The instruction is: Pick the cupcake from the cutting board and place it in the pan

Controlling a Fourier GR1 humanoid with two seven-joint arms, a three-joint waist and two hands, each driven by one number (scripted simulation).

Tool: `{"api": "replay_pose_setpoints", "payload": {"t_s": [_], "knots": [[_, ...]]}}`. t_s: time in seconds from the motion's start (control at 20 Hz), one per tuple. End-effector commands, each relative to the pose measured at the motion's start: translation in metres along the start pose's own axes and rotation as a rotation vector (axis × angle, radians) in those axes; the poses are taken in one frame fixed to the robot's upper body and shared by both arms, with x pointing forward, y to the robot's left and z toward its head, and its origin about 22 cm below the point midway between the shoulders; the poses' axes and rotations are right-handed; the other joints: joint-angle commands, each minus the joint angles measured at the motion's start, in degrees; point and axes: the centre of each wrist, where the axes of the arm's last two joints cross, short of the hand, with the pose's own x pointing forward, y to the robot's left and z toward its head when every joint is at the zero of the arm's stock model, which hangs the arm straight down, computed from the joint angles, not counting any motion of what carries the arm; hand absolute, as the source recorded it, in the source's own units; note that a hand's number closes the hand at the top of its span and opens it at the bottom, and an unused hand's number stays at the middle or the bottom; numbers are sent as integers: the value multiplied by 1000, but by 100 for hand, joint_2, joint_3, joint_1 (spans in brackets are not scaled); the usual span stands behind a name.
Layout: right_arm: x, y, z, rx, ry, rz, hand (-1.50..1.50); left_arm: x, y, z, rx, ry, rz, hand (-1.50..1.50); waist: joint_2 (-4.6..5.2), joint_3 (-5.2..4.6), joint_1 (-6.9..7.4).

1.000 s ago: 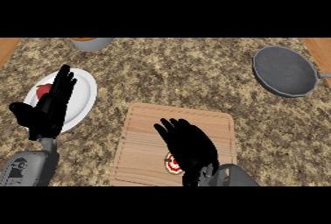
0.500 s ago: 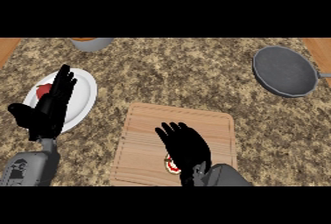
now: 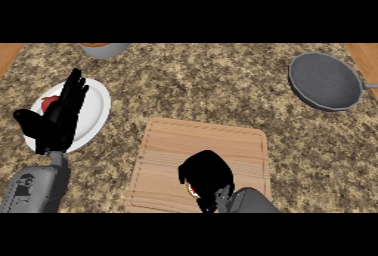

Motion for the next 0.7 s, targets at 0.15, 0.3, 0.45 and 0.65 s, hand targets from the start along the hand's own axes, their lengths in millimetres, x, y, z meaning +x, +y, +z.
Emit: {"api": "replay_pose_setpoints", "payload": {"t_s": [0.15, 0.3, 0.45, 0.65], "knots": [[1, 11, -9, -27, -41, 23, 150, 2, 10, 10, -2, -3, -3, 0, -5, 0, 7], [6, 11, -7, -47, -37, 35, 150, -9, 15, 13, 5, 7, 10, 0, -5, 0, 10], [-34, 17, 18, -89, -11, 12, 150, 15, -22, 6, 10, 9, 10, 0, -16, 2, -32], [-68, 29, 60, -125, 78, -47, 150, -14, 5, 7, 7, 13, 0, 0, -16, -1, -92]]}}
